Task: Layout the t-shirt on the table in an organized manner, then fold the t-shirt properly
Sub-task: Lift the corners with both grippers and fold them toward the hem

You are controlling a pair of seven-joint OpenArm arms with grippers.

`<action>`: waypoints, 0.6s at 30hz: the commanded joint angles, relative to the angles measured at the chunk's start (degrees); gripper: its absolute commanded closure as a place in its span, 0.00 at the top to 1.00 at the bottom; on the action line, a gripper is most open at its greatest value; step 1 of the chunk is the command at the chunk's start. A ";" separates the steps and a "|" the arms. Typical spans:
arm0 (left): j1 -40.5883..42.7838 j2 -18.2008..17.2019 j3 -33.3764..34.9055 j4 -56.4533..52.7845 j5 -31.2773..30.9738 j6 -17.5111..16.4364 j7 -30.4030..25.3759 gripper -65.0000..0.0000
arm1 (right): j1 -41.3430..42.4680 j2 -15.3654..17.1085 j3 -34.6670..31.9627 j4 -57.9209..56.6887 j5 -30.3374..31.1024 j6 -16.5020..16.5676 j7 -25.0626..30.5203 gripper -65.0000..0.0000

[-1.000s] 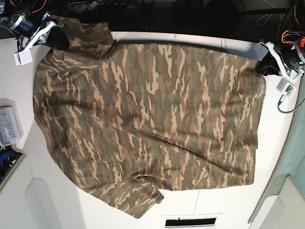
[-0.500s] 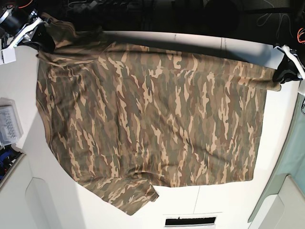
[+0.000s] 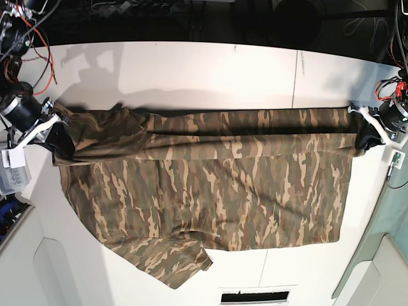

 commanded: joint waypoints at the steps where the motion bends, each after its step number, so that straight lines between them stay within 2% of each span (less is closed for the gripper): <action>1: -1.75 -1.57 0.15 -1.49 1.68 2.32 -0.59 0.00 | 2.19 1.36 0.74 -1.62 -1.25 -1.55 2.95 0.00; 8: -12.04 -1.07 7.93 -10.36 3.02 2.16 -2.71 0.00 | 12.02 1.33 0.63 -16.96 -4.94 -1.57 7.96 0.00; 9: -13.00 -0.90 8.44 -11.02 3.13 2.14 -2.84 0.06 | 12.63 1.31 0.59 -18.23 -4.94 -1.57 7.98 0.06; 11: -14.16 -0.42 8.66 -11.76 3.08 2.19 -2.54 0.24 | 13.07 1.14 0.57 -19.65 -4.94 -1.66 7.96 0.36; 13: -15.04 0.02 8.63 -11.80 3.08 4.26 0.68 0.35 | 12.92 1.09 0.59 -19.78 -4.98 -2.23 7.85 0.56; 15: -15.98 0.17 8.59 -11.78 2.60 7.19 5.20 0.37 | 12.96 1.27 0.94 -19.78 -4.98 -2.93 7.02 0.59; 16: -16.31 0.17 8.41 -11.69 1.55 6.73 7.28 0.37 | 12.96 1.27 1.49 -19.74 -4.92 -3.10 7.04 0.59; 18: -16.35 0.15 8.24 -10.29 -0.94 2.16 10.45 0.37 | 12.87 1.25 3.48 -19.74 -4.98 -3.13 7.02 0.59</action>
